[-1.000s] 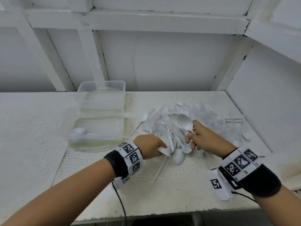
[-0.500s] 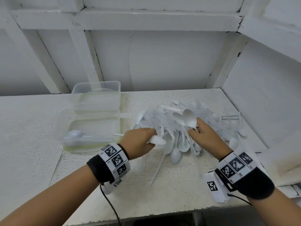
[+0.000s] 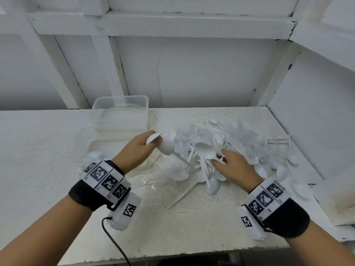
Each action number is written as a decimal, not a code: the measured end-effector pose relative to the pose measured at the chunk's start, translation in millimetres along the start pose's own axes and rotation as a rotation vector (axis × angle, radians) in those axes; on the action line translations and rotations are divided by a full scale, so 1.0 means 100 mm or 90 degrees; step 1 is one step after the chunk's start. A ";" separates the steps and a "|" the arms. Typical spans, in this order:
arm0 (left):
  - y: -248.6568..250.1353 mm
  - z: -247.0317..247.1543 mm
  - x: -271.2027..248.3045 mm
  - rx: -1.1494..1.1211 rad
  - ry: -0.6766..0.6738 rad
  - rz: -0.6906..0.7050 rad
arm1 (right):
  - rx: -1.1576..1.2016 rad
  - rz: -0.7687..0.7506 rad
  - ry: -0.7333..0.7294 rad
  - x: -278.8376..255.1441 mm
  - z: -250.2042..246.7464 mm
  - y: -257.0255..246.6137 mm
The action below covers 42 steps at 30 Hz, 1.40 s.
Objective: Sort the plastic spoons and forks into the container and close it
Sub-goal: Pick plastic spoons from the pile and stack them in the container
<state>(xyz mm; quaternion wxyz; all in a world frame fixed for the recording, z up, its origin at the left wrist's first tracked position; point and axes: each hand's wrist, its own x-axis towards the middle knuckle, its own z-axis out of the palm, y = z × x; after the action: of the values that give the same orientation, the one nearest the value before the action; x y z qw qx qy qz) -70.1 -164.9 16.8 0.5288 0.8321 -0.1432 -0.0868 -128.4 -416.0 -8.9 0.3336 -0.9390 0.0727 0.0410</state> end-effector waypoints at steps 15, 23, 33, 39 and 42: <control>-0.01 0.33 0.00 -0.167 0.091 -0.084 | -0.194 0.054 -0.121 -0.13 0.24 -0.07; -0.03 0.51 -0.05 0.062 -0.079 -0.065 | 0.056 0.134 -0.108 -0.29 -0.21 -0.09; -0.16 0.87 -0.15 0.513 -0.281 -0.003 | 0.405 0.230 -0.026 -0.43 -0.30 0.05; -0.20 0.96 -0.17 0.639 -0.296 0.074 | 0.511 0.205 -0.001 -0.42 -0.16 0.05; -0.20 0.94 -0.16 0.644 -0.325 0.066 | 0.561 0.195 -0.024 -0.38 -0.11 0.04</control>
<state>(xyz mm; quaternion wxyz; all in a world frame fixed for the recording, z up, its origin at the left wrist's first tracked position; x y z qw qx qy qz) -109.6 -232.0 -41.8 0.0169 0.9263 -0.3309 -0.1795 -166.7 -421.8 1.6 0.6920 -0.6855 0.2146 0.0723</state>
